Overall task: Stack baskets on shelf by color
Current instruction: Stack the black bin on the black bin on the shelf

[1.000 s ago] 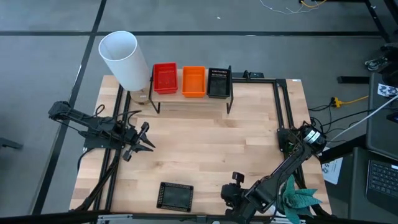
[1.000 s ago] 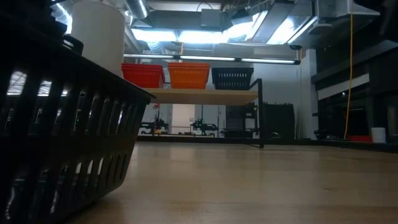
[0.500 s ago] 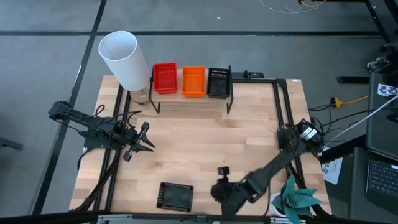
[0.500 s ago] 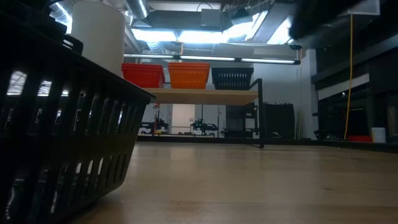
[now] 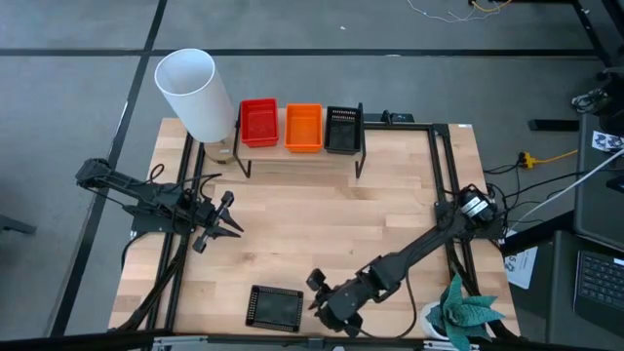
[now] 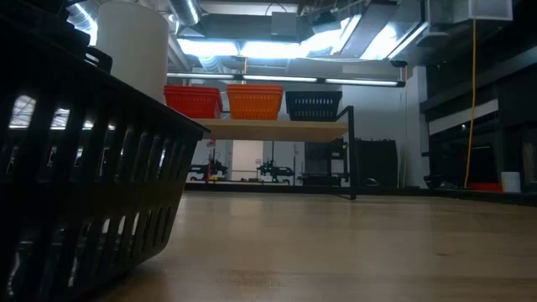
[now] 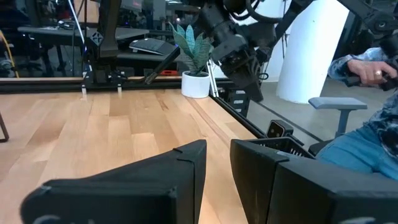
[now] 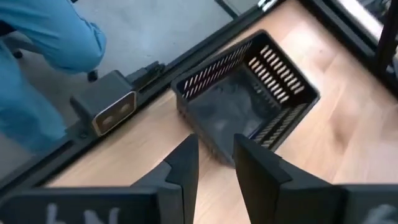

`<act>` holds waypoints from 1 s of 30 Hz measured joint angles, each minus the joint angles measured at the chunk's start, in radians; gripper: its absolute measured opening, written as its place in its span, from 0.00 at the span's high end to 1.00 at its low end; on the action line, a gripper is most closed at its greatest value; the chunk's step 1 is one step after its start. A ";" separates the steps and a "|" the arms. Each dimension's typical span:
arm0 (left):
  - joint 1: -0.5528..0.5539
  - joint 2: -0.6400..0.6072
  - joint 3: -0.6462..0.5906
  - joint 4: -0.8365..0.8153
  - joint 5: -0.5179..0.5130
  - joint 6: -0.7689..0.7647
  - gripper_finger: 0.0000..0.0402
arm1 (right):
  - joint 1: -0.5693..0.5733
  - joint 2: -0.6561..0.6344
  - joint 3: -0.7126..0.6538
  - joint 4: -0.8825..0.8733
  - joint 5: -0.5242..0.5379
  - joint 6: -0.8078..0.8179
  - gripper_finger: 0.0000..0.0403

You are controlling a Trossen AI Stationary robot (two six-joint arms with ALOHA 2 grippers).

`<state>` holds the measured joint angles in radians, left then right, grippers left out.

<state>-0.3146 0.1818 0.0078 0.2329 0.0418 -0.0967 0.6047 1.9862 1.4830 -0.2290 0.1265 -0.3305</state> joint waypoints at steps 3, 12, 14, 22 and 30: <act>0.000 0.000 0.000 -0.001 0.000 0.000 0.83 | -0.011 0.022 0.017 0.030 0.000 -0.030 0.75; 0.000 0.000 0.000 -0.001 -0.003 0.000 0.83 | -0.029 0.109 0.122 -0.068 -0.025 -0.120 0.75; 0.000 0.000 0.000 -0.002 -0.003 0.000 0.83 | -0.029 0.139 0.141 -0.105 -0.023 -0.121 0.75; 0.000 0.000 0.000 -0.008 -0.005 0.000 0.83 | -0.029 0.200 0.193 -0.110 0.012 -0.181 0.75; 0.000 0.000 0.000 -0.009 -0.006 0.000 0.83 | -0.029 0.202 0.193 -0.113 0.030 -0.238 0.75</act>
<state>-0.3145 0.1818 0.0078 0.2238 0.0357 -0.0967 0.5758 2.1883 1.6756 -0.3415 0.1566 -0.5681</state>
